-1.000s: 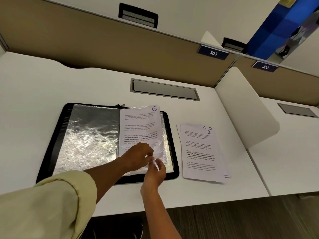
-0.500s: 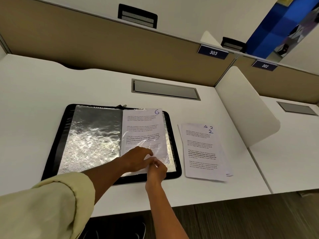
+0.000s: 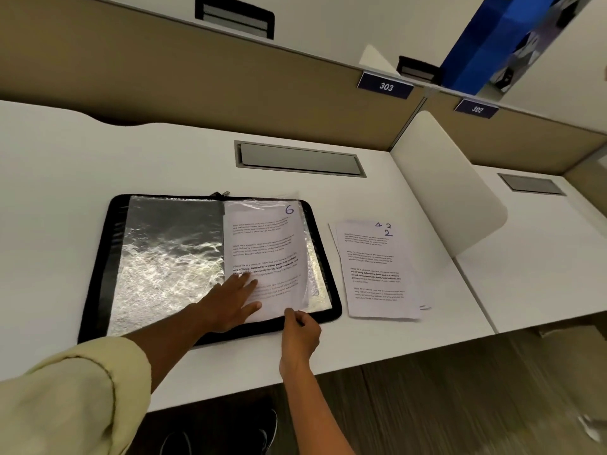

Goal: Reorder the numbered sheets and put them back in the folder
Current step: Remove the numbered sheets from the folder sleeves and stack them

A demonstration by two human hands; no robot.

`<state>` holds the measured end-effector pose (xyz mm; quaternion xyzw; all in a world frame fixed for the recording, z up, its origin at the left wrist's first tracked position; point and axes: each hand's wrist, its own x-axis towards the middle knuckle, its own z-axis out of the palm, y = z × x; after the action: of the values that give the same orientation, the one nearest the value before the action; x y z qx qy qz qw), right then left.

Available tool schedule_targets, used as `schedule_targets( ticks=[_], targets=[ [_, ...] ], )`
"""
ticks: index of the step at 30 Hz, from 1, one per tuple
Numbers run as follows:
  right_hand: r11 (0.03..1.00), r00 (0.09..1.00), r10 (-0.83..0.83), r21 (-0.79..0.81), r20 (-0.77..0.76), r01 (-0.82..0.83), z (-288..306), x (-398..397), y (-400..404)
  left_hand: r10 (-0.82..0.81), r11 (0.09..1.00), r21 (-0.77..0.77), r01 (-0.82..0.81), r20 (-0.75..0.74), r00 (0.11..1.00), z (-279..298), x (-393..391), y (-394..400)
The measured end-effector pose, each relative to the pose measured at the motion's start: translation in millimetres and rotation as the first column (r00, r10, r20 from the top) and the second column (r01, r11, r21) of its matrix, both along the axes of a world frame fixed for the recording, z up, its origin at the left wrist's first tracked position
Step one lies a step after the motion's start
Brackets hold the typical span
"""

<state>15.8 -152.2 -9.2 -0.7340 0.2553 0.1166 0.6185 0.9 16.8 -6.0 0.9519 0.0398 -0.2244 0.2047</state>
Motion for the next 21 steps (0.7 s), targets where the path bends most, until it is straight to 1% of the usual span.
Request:
schedule_targets(
  ticks=[7,12,16,19,21],
  targets=[
    [0.998,0.998,-0.052,-0.030,-0.020,0.052,-5,-24,-11,-0.048,0.999,0.017,0.048,-0.006,0.999,0,-5,2],
    [0.990,0.990,-0.138,-0.020,0.016,0.138,-8,-39,-23,-0.067,0.998,-0.018,0.067,-0.023,0.997,3,-5,0],
    [0.976,0.975,-0.216,0.020,0.052,0.215,-4,-50,-32,-0.092,0.995,-0.039,0.091,-0.031,0.995,5,-7,-4],
    [0.978,0.978,-0.207,0.011,0.031,0.207,-7,-55,-34,-0.111,0.993,-0.043,0.110,-0.025,0.993,2,-9,-7],
    [0.982,0.983,-0.182,0.062,0.015,0.181,-9,-58,-33,-0.117,0.992,-0.045,0.116,-0.023,0.993,-3,-12,-7]
  ],
)
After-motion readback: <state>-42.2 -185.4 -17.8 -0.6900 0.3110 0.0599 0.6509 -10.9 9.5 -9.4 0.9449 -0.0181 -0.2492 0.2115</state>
